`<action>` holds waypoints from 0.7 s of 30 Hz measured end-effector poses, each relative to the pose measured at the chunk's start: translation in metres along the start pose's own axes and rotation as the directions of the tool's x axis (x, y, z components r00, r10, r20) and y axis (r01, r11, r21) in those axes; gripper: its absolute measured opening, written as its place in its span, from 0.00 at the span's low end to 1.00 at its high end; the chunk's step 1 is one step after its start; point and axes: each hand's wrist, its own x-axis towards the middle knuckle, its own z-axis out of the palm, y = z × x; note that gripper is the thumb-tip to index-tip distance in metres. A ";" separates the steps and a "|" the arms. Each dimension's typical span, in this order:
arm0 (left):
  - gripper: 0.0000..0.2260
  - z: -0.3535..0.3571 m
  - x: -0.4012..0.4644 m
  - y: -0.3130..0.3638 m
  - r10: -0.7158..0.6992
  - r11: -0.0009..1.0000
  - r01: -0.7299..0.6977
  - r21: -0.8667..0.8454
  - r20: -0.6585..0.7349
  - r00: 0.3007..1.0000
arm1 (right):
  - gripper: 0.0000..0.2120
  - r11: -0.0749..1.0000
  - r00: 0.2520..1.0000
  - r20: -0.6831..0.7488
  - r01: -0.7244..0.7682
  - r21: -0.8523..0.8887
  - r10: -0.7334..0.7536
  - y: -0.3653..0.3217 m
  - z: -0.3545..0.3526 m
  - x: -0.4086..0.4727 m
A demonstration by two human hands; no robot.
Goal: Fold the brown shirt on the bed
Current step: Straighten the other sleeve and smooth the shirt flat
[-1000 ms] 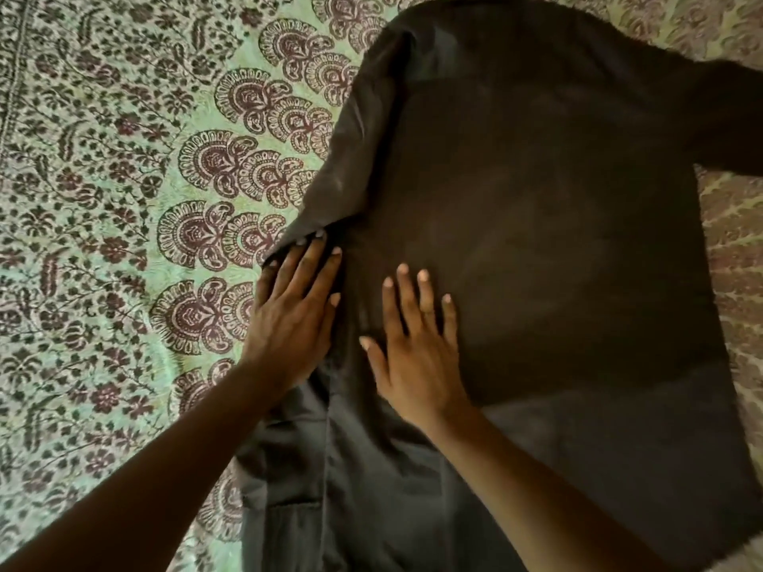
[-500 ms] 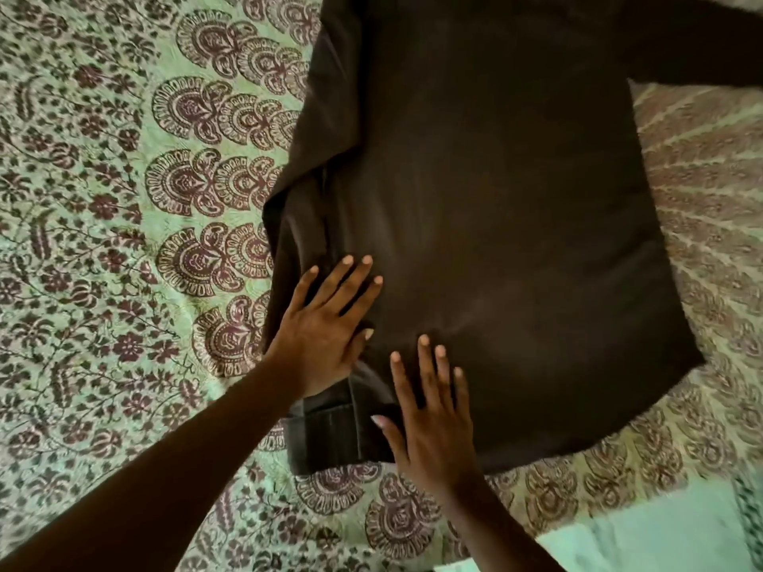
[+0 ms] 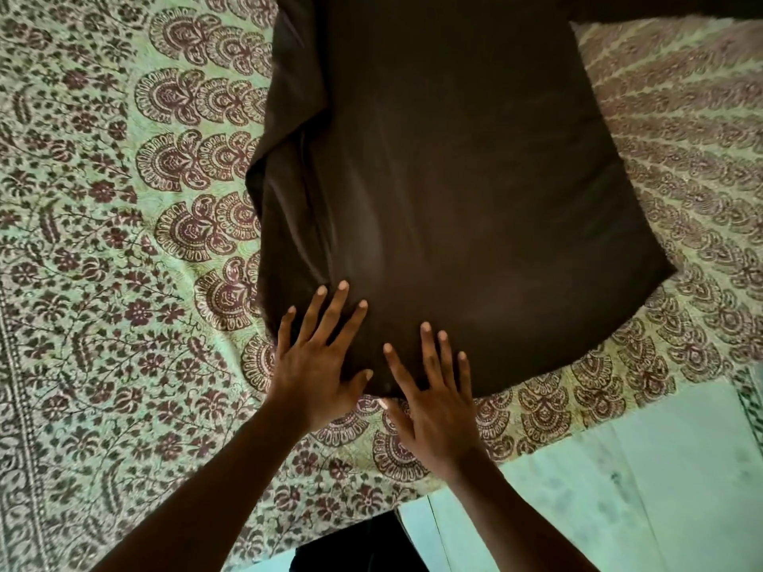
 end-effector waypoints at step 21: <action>0.13 -0.112 0.041 -0.074 -0.588 0.774 0.404 -0.488 -0.316 0.744 | 0.10 0.839 0.918 -0.365 0.317 0.442 -0.155 -0.087 -0.067 0.160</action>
